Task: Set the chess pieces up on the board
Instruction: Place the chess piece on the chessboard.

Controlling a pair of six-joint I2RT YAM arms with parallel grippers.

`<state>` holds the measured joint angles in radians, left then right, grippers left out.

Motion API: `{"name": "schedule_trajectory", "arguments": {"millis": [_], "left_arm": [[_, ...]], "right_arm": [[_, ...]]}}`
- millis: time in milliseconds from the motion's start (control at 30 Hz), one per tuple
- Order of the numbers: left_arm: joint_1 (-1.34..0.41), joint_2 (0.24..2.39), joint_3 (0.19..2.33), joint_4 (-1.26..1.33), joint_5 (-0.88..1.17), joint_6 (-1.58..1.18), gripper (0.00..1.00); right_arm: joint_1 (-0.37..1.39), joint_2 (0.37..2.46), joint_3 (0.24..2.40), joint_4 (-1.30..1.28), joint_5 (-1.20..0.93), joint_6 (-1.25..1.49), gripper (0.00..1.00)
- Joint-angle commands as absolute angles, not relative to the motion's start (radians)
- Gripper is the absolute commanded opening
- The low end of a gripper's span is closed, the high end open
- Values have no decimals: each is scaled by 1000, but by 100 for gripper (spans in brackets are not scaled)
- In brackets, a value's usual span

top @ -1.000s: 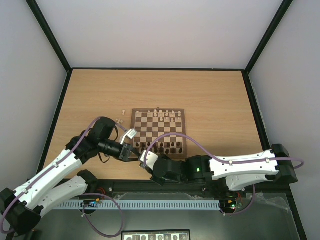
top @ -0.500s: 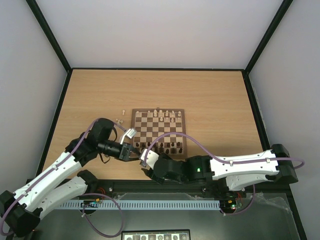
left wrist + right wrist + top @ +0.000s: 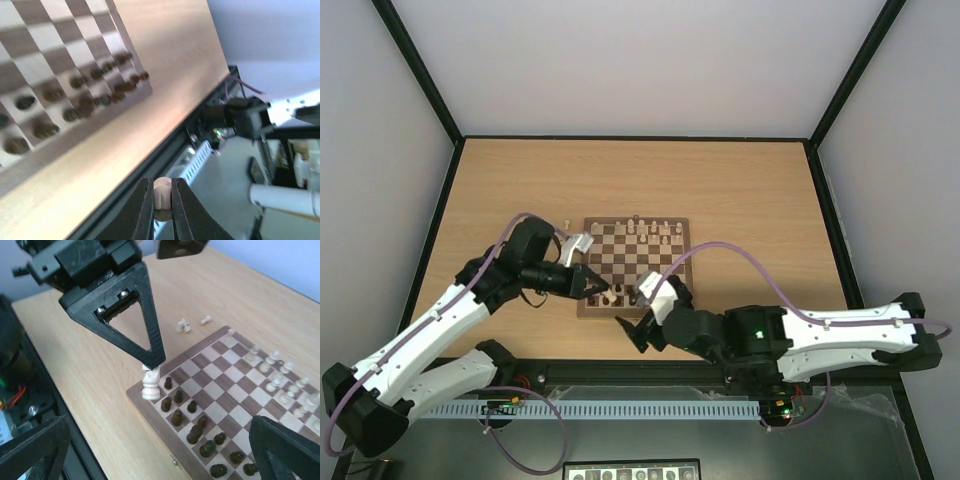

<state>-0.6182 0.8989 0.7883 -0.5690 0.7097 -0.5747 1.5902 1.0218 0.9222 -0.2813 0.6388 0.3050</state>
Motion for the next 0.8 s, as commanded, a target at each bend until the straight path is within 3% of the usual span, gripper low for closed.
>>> {"name": "schedule_trajectory", "arguments": {"millis": [0,367,600,767], "left_arm": [[-611,968,881,-605,476,-514,5],[-619,1291,1087,-581,-108,-492,2],[-653,1501,1150,-484,-271,-480,2],[-653,1591,1166,-383,-248,-472,2]], "right_arm": [[1594,937,930,-381,788,415,99],[1578,798,881,-486,920,574,98],[1537,723,854,-548,990,694,99],[1468,718,829,-527,924,693,99]]}}
